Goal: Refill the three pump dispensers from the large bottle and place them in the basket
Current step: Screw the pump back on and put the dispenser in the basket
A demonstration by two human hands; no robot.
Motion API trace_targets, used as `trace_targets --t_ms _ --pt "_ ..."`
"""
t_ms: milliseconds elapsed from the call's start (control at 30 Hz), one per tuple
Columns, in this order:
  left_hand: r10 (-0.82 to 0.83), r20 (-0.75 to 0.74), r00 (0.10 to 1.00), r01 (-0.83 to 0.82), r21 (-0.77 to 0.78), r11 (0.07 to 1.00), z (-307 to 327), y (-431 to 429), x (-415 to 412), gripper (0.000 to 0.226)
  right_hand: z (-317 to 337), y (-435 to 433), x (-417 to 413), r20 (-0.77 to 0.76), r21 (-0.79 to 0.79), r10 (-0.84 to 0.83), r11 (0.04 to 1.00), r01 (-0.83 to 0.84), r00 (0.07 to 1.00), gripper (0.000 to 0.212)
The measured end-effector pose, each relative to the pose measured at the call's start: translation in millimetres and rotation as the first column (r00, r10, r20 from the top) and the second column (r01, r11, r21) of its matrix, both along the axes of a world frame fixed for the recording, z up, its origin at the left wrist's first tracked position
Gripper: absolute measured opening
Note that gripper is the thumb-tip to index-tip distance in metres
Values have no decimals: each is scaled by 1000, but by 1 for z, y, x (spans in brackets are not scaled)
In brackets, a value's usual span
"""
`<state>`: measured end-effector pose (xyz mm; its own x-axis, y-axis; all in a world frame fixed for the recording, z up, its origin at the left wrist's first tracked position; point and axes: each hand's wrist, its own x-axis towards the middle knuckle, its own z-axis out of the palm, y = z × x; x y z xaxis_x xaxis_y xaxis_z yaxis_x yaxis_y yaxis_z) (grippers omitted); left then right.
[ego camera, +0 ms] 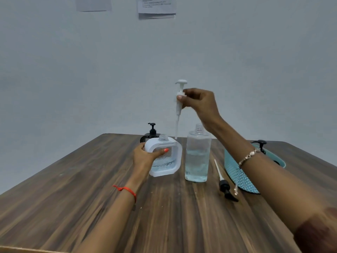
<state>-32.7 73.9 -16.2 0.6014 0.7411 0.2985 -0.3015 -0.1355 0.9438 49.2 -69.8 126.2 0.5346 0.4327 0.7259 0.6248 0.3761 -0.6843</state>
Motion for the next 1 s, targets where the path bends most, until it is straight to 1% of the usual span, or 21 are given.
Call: trace_targets --t_ms 67,167,367,533,633,767,833,900,1000 --pt "-17 15 1000 17 -7 1000 4 -2 -1 41 12 4 2 -15 58 -38 998 38 999 17" --pt "-46 31 998 46 -13 999 8 -4 -2 43 13 11 6 -11 58 -64 996 64 998 18" --pt "-111 17 994 111 -19 994 12 -5 -4 56 -1 21 8 -57 46 -56 997 59 997 18" --pt "-152 58 987 154 -30 988 18 -12 -5 43 -23 22 1 -31 -59 -53 997 51 998 17" --pt "-164 70 984 167 -34 985 20 -13 -4 41 -39 20 -2 -33 -121 -60 991 55 998 17" --pt "-177 100 979 183 -53 982 26 -16 -4 35 -54 17 -4 -15 -193 -123 974 118 992 22" --pt "-177 104 979 181 -35 983 29 -19 -3 31 -58 16 -4 -23 -201 -148 970 140 989 25" --pt "-164 86 983 164 -2 986 30 -20 -3 32 -60 16 -5 -21 -188 -181 967 174 983 24" --pt "-153 86 984 154 -4 988 28 -22 -1 34 -63 14 -10 -39 -115 -220 970 215 975 19"
